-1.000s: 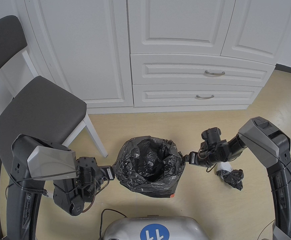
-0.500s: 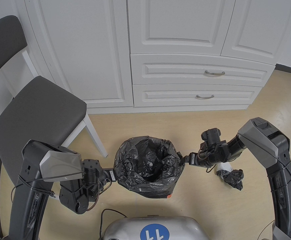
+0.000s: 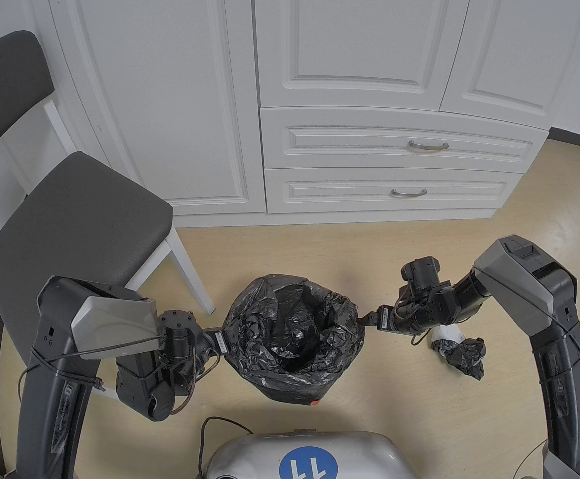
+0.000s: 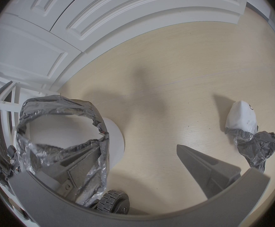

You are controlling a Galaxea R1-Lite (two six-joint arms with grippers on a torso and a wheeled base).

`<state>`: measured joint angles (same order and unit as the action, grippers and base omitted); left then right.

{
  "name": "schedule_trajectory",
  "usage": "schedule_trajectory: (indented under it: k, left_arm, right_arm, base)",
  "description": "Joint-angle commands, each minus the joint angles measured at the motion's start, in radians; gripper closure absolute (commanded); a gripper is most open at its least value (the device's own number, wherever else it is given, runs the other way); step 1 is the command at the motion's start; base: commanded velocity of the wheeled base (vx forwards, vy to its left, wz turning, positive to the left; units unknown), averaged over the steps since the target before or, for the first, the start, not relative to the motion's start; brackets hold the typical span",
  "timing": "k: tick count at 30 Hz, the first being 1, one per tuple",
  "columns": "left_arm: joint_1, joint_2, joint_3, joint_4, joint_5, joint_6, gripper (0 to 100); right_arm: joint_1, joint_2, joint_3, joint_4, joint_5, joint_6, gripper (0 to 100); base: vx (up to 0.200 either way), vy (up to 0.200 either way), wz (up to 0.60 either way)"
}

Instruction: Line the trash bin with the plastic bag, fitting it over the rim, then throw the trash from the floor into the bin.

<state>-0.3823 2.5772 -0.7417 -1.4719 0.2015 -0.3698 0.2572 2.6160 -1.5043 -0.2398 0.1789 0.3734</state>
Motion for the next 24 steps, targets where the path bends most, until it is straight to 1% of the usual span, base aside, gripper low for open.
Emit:
schedule_trajectory:
  k: [1, 5, 9, 13, 24]
  left_arm:
    - [0.002, -0.062, 0.044, -0.002, -0.001, 0.006, 0]
    - [0.008, -0.085, 0.064, 0.001, -0.002, 0.011, 0]
    - [0.028, -0.104, 0.074, 0.012, -0.024, 0.012, 0]
    - [0.054, -0.104, 0.076, 0.013, -0.031, 0.040, 0]
    - [0.076, -0.104, 0.076, 0.016, -0.047, 0.042, 0]
  right_arm:
    - [-0.001, 0.003, -0.001, -0.001, -0.001, -0.001, 0]
    - [-0.001, 0.003, -0.001, -0.001, -0.001, -0.001, 0]
    - [-0.003, 0.003, -0.001, -0.004, -0.001, -0.001, 0]
    - [-0.004, 0.003, -0.001, -0.004, 0.001, -0.001, 0]
    - [-0.004, -0.001, -0.001, -0.004, 0.001, -0.001, 0]
  base:
    - [0.000, 0.000, 0.00]
    - [0.000, 0.000, 0.00]
    - [0.000, 0.000, 0.00]
    - [0.000, 0.000, 0.00]
    - [0.000, 0.000, 0.00]
